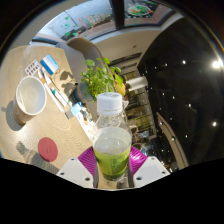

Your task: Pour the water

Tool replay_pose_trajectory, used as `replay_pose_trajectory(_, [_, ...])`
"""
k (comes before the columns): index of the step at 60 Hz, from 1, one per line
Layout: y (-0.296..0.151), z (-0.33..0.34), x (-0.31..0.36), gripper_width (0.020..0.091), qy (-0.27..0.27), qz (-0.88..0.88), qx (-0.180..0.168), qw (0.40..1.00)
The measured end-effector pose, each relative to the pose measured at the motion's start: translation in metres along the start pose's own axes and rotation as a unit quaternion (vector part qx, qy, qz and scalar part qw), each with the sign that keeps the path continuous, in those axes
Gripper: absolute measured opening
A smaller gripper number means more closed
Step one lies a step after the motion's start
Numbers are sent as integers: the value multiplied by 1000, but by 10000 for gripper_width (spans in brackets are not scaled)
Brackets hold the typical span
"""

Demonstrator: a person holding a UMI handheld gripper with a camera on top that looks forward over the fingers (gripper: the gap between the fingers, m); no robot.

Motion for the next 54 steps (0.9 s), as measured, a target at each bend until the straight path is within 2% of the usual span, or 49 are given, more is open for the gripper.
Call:
replay_pose_trajectory(12, [-48, -12, 21, 395, 40, 229, -13, 972])
replay_pose_trajectory(20, [-52, -18, 40, 394, 40, 324, 10, 945])
replay_pose_trajectory(31, [-66, -22, 53, 396, 47, 396, -3, 917])
replay_pose_trajectory(43, [-67, -15, 43, 398, 14, 314, -28, 949])
replay_pose_trajectory(50, [-63, -1, 30, 405, -37, 169, -62, 983])
replay_pose_trajectory(54, [-66, 9, 22, 407, -64, 80, -94, 990])
Point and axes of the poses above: the point between the fingertips, and its own axes, seen from behind it with the camera up: x to the left, y down, z backward, against the way the camera looks, the point moved 3 cm from there along z, backward, against the way the camera looks, and after that the axes turned 10 degrees about -y, right-handed, at the moved point
